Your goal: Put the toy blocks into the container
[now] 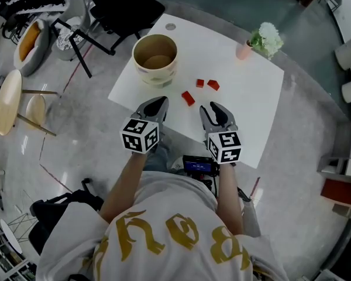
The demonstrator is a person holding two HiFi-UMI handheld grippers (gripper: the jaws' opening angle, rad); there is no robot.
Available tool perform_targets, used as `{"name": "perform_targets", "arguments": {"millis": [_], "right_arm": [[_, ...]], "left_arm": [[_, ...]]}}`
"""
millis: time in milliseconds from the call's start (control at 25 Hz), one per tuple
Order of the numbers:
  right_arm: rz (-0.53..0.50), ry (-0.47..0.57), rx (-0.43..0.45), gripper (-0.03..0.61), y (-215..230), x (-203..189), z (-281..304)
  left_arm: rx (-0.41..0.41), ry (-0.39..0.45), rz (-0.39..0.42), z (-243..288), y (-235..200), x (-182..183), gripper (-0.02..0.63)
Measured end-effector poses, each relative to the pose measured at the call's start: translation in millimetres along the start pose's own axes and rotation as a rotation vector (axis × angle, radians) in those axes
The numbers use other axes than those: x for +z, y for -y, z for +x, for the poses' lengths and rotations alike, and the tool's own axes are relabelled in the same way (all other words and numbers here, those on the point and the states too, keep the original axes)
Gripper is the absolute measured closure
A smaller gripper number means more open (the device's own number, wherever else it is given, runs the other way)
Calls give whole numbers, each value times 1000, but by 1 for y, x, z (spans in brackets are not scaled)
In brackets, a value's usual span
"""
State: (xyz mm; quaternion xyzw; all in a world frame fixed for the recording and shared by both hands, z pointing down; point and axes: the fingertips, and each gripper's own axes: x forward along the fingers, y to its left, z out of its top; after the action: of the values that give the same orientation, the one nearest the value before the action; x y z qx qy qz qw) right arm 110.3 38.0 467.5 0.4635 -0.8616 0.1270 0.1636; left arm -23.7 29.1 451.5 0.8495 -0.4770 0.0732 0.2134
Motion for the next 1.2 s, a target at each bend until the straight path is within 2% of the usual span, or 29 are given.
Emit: {"name": "perform_targets", "arguments": {"millis": [240, 680, 880, 1200], "right_arm": [[-12, -94, 16, 403, -1, -20, 28], [-47, -286, 33, 385, 7, -68, 78], [-30, -349, 38, 399, 7, -91, 90], [-52, -419, 50, 371, 4, -114, 105]], "left_arm": [[8, -55, -24, 9, -23, -17, 612], [-43, -181, -34, 47, -53, -58, 612], [-62, -222, -43, 54, -61, -73, 612], [-89, -277, -49, 67, -69, -94, 612]]}}
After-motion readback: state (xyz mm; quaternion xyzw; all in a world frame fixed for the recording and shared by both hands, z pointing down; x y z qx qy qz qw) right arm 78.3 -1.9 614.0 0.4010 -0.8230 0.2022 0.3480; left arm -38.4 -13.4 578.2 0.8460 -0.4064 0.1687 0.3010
